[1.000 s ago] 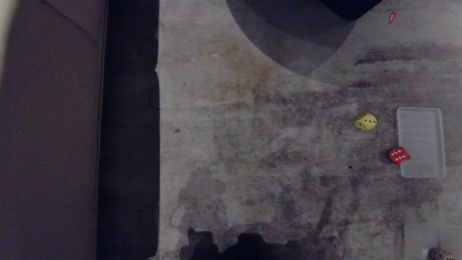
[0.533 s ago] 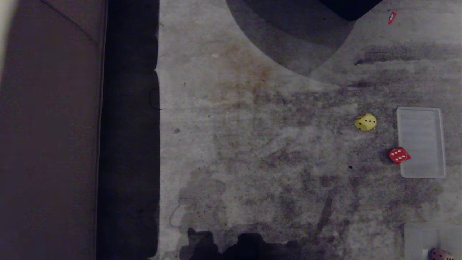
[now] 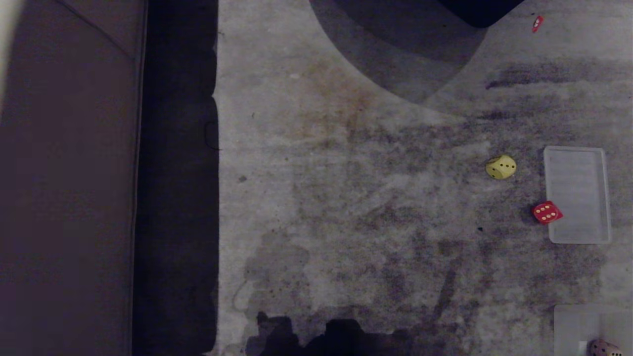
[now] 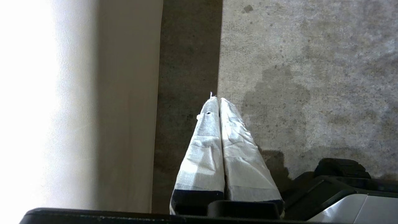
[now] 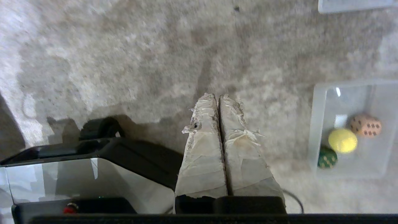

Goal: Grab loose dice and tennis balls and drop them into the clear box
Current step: Pick up toys out of the box

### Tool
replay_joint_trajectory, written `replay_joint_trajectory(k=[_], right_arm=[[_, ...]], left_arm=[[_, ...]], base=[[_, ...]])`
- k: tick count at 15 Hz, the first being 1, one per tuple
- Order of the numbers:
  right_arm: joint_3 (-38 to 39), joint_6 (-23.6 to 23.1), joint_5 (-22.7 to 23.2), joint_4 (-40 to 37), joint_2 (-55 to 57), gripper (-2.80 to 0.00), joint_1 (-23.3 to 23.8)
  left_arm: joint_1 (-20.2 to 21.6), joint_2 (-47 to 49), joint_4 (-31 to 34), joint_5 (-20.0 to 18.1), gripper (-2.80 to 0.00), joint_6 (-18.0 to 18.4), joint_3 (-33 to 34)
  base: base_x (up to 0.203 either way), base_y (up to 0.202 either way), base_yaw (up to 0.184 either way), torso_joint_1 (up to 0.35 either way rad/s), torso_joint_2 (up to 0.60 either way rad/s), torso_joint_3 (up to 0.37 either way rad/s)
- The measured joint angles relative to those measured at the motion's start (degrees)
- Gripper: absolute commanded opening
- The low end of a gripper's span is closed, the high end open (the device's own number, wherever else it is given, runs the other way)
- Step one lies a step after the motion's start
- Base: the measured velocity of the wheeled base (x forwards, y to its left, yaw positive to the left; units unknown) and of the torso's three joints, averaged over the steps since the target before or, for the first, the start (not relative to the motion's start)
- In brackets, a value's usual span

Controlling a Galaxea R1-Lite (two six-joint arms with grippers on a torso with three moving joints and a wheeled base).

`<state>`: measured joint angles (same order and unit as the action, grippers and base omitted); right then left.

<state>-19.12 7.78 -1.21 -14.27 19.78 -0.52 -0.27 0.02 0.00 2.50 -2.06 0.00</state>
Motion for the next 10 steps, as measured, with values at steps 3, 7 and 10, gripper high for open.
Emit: replay_joint_trajectory(k=[3, 7, 10], right_arm=[[-1.60, 0.08, -1.21, 3.51, 8.74, -2.80, 0.72], [-1.53, 0.16, -1.51, 14.07, 19.53, -2.80, 2.09], [-0.78, 0.11, -1.57, 14.38, 21.97, -2.80, 2.31]], left_arm=[[0.00, 0.00, 0.00, 0.00, -2.80, -0.02, 0.00], [0.00, 0.00, 0.02, 0.02, -2.80, -0.02, 0.00], [0.00, 0.00, 0.00, -0.11, -2.80, 0.09, 0.00]], base=[[0.000, 0.000, 0.000, 0.000, 0.00, 0.000], [0.000, 0.000, 0.000, 0.000, 0.00, 0.000], [0.000, 0.000, 0.000, 0.000, 0.00, 0.000]])
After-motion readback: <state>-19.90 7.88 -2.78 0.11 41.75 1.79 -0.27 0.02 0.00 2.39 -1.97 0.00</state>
